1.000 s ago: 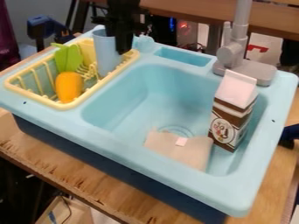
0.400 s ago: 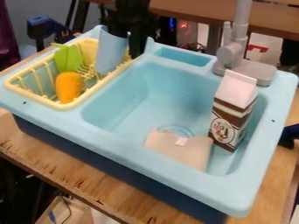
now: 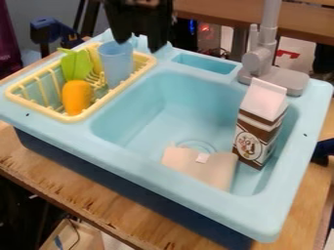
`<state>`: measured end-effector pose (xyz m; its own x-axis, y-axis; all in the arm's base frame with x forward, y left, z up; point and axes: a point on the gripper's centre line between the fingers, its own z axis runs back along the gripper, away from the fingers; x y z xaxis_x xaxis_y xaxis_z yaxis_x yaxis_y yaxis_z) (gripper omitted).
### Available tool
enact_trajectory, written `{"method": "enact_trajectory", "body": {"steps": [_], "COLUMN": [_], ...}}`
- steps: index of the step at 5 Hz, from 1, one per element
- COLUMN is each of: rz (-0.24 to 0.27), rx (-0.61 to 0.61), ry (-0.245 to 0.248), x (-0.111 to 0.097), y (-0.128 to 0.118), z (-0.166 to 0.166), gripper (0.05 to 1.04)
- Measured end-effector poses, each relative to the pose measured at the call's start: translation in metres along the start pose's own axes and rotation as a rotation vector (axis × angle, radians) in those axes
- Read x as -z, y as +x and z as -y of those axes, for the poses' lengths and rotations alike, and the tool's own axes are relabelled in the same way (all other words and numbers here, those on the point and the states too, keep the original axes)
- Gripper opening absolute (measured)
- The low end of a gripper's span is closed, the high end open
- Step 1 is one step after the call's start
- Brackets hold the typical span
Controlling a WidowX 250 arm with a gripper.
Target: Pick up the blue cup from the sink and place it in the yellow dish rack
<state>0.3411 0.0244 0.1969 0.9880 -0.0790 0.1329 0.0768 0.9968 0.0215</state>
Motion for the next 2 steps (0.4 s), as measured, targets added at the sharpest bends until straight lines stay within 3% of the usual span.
{"method": "enact_trajectory", "body": {"steps": [1,2], "rz": [0.021,-0.026], "rx": [-0.023,-0.061], "ry": [0.006,0.024], "x": [-0.02,-0.026], "y": [-0.016,-0.039], "z": [0.002,0.003], "gripper": [1.008,1.008]}}
